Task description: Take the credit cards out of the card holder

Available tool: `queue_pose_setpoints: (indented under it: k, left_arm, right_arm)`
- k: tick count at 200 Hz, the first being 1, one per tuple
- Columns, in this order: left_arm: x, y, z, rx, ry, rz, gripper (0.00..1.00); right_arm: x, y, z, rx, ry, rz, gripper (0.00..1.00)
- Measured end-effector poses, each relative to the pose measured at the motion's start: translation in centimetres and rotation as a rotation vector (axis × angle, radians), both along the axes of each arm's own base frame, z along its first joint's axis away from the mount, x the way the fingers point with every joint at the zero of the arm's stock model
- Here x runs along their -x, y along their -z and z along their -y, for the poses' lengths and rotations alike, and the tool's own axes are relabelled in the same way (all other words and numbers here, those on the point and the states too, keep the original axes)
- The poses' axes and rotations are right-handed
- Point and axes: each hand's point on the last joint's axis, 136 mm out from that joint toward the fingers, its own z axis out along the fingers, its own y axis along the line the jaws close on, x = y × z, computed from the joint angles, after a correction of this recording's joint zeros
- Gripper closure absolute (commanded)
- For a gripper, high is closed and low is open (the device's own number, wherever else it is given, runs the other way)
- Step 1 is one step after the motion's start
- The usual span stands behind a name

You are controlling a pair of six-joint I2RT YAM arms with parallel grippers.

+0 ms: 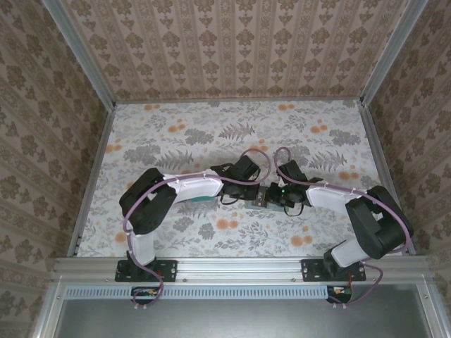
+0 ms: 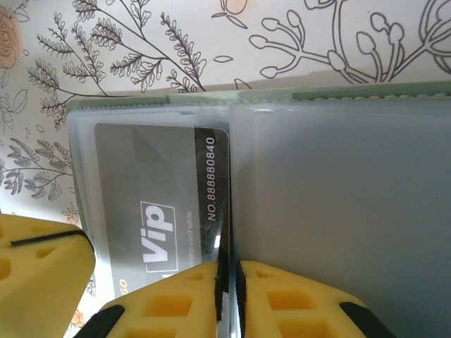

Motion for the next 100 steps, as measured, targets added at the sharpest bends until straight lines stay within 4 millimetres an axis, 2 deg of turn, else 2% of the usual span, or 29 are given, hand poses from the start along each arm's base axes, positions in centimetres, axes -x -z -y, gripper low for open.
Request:
queue_pose_setpoints:
  k: [28, 55, 100]
  left_arm:
    - [0.1, 0.2, 0.0, -0.004, 0.002, -0.003, 1.0]
    - [0.2, 1.2, -0.2, -0.025, 0.001, -0.017, 1.0]
    - [0.2, 1.2, -0.1, -0.025, 0.001, -0.017, 1.0]
  right_arm:
    - [-0.1, 0.0, 0.0, -0.002, 0.0, 0.003, 0.81]
    - [-0.1, 0.0, 0.0, -0.002, 0.001, 0.003, 0.8]
    - [-0.1, 0.0, -0.2, -0.024, -0.002, -0.006, 0.8]
